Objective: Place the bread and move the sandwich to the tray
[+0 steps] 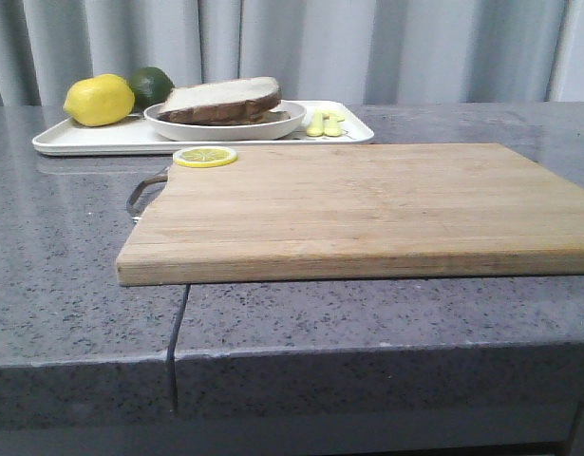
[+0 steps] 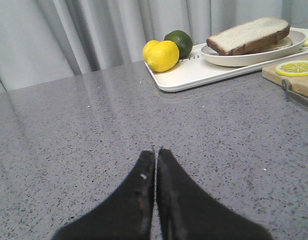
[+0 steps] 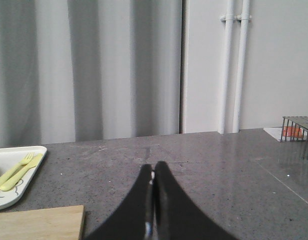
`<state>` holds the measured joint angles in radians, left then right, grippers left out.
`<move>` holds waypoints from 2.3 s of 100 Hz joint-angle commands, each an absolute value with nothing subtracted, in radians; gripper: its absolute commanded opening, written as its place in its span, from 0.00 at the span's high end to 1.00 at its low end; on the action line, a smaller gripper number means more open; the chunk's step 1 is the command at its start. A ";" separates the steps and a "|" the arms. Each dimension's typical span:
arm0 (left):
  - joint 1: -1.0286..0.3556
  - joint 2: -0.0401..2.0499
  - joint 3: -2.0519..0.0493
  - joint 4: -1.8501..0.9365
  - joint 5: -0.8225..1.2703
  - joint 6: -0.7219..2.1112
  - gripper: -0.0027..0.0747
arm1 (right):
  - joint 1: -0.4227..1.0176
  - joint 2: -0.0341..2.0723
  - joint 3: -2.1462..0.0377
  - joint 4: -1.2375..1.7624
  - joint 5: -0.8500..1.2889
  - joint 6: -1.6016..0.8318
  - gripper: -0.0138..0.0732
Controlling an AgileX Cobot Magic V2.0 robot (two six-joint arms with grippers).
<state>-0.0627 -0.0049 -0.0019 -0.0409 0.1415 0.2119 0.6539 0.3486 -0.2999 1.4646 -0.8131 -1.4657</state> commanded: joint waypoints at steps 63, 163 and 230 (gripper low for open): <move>-0.059 -0.035 0.015 -0.051 0.068 0.208 0.99 | 0.598 0.353 -0.167 0.649 -0.495 -0.799 0.92; -0.059 -0.035 0.015 -0.051 0.068 0.208 0.99 | 0.207 -0.030 0.029 -0.068 0.009 0.085 0.92; -0.059 -0.035 0.015 -0.051 0.068 0.208 0.99 | 0.207 -0.030 0.029 -0.118 0.063 0.083 0.92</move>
<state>-0.0627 -0.0049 -0.0019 -0.0409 0.1422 0.2137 0.2110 -0.0100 0.0267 -0.1063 0.1302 0.0872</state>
